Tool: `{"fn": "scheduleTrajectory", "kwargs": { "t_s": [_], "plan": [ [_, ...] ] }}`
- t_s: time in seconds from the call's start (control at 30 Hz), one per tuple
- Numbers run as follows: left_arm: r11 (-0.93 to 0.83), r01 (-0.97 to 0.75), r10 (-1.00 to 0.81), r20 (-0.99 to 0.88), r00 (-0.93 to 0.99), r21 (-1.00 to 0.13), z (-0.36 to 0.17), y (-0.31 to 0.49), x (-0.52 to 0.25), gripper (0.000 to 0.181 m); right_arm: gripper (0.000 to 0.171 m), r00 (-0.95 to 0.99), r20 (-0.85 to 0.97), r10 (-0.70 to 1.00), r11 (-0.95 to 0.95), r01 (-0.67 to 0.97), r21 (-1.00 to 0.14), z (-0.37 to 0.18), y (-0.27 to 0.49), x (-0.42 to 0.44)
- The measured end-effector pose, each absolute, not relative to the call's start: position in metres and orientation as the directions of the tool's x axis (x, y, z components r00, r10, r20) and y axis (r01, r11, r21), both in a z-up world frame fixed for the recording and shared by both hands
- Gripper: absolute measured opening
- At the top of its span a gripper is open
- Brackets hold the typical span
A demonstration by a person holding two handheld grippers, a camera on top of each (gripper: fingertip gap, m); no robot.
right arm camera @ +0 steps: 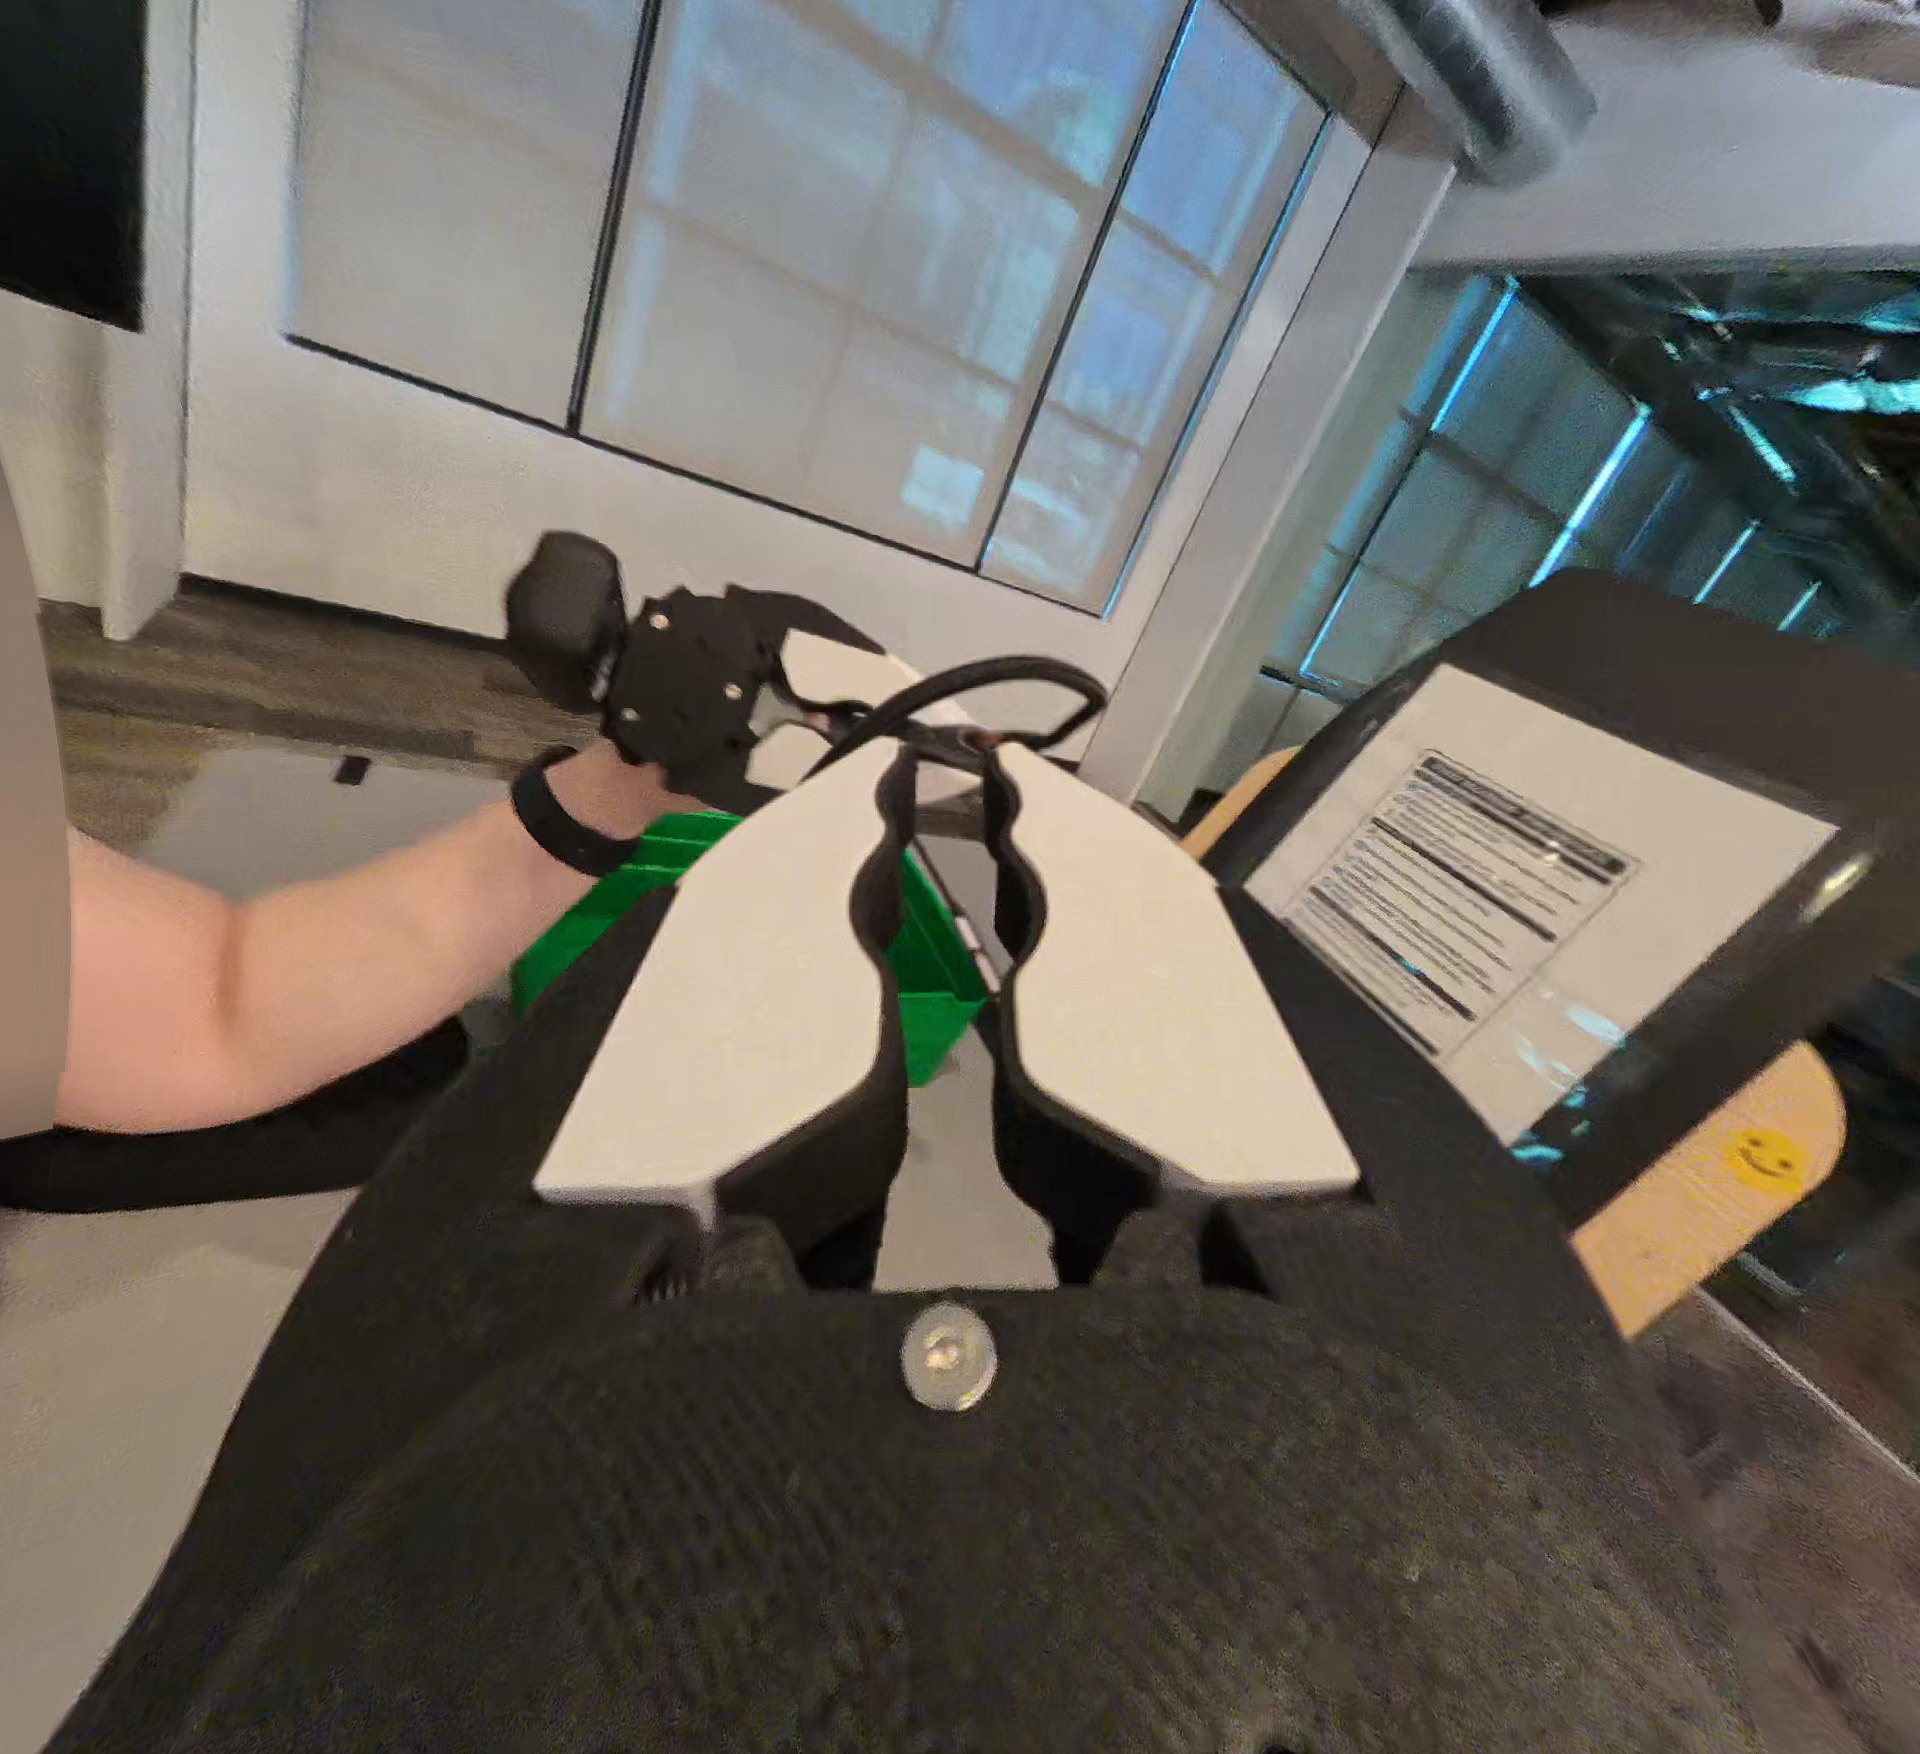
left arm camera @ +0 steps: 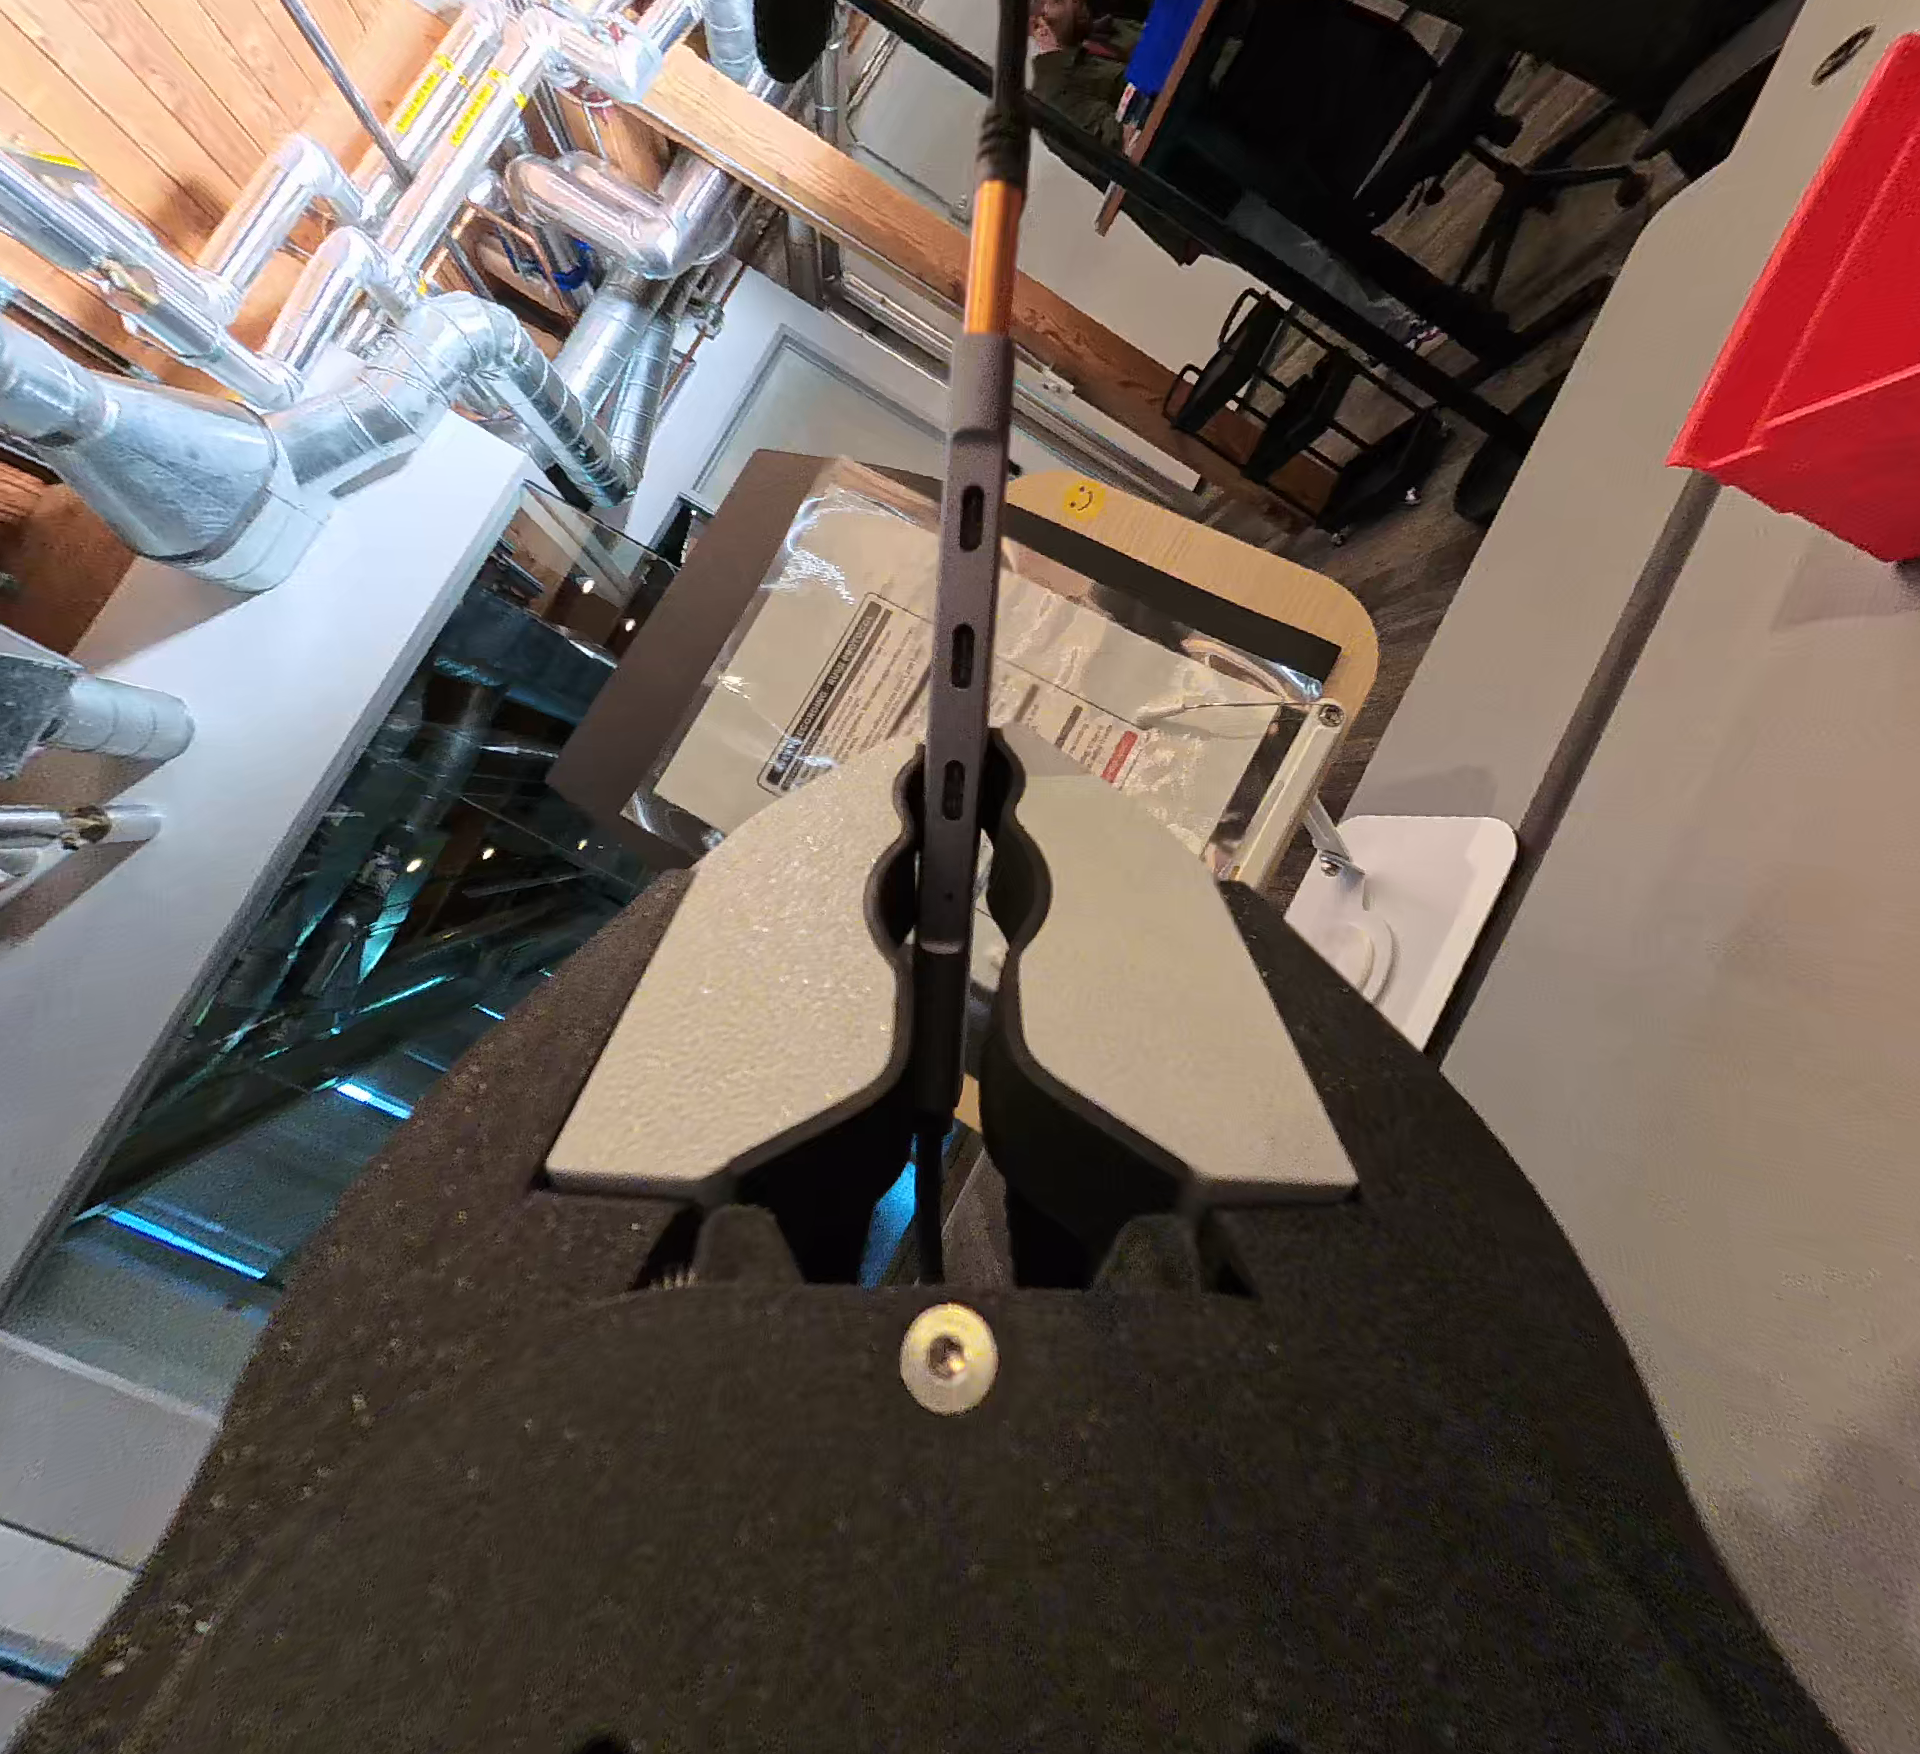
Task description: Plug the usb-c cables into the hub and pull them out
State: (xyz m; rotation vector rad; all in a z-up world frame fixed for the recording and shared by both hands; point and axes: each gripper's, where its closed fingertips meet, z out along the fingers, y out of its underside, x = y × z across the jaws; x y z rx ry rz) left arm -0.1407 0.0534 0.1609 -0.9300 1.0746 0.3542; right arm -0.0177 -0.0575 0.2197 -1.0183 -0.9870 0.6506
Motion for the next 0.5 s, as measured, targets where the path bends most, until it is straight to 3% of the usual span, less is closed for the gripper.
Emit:
{"fn": "scheduleTrajectory", "kwargs": {
  "t_s": [0.17, 0.27, 0.4, 0.5],
  "plan": [
    [0.611, -0.643, -0.153, -0.867, 0.475, -0.461, 0.165, 0.049, -0.139, 0.008, 0.014, 0.660, 0.367, 0.656, 0.428, 0.075, -0.901, 0.233, -0.045, 0.008],
    [0.635, -0.629, -0.138, -0.867, 0.479, -0.448, 0.168, 0.045, -0.139, 0.008, 0.016, 0.776, 0.283, 0.563, 0.435, 0.013, -0.900, 0.249, -0.044, 0.043],
    [0.686, -0.627, -0.098, -0.900, 0.424, -0.370, 0.165, 0.037, -0.132, 0.008, 0.011, 0.668, 0.271, 0.693, 0.496, -0.169, -0.851, 0.267, -0.092, 0.034],
    [0.717, -0.625, -0.062, -0.922, 0.381, -0.307, 0.161, 0.031, -0.122, 0.008, 0.025, 0.644, 0.338, 0.686, 0.434, 0.011, -0.901, 0.244, -0.084, 0.011]
  ]
}}
